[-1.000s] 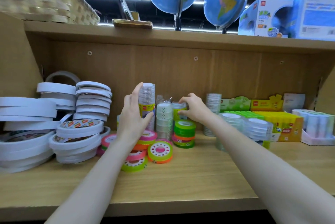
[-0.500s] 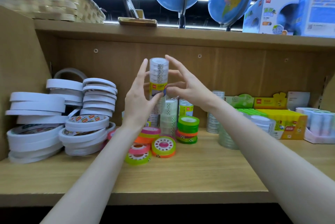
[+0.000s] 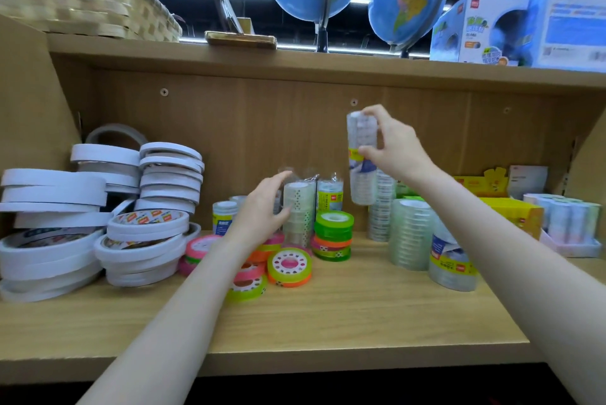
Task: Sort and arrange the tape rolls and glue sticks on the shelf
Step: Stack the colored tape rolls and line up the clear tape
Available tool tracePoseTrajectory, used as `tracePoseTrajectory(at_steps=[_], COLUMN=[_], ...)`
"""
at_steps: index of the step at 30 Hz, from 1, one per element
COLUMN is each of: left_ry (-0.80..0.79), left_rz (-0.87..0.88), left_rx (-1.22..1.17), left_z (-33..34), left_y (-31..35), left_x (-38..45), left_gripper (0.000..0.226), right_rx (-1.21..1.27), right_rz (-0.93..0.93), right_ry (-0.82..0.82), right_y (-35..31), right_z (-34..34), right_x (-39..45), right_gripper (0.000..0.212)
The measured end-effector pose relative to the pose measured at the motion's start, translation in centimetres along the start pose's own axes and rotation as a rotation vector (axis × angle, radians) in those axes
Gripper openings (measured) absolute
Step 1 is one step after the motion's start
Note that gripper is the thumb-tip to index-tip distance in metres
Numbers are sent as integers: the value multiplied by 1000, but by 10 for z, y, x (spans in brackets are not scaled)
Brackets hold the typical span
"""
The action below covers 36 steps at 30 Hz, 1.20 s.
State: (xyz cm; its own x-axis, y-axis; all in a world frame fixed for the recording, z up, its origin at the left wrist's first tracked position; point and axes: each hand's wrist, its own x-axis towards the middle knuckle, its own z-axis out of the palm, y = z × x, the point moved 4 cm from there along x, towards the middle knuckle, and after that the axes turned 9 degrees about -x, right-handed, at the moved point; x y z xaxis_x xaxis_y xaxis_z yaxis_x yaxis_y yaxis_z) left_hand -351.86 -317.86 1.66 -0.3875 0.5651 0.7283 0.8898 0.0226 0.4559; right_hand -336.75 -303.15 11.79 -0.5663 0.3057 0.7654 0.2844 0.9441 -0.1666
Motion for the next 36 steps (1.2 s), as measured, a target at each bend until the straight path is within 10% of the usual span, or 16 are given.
tracePoseTrajectory(at_steps=[7, 17, 24, 31, 36], left_ry=[-16, 92, 85, 109, -5], left_rz=[-15, -64, -72, -91, -127], left_rx=[50, 23, 23, 2, 18], left_z=[-2, -11, -11, -17, -28], left_y=[-4, -5, -4, 4, 13], left_x=[0, 2, 0, -7, -30], left_gripper=[44, 39, 37, 35, 30], right_rx=[-298, -834, -577, 17, 85], right_rz=[47, -19, -119, -35, 56], right_ry=[-280, -225, -119, -581, -536], right_y=[16, 20, 12, -15, -6], right_z=[54, 72, 58, 80, 102], right_x=[-6, -2, -13, -66, -81], right_gripper=[49, 65, 55, 58, 65])
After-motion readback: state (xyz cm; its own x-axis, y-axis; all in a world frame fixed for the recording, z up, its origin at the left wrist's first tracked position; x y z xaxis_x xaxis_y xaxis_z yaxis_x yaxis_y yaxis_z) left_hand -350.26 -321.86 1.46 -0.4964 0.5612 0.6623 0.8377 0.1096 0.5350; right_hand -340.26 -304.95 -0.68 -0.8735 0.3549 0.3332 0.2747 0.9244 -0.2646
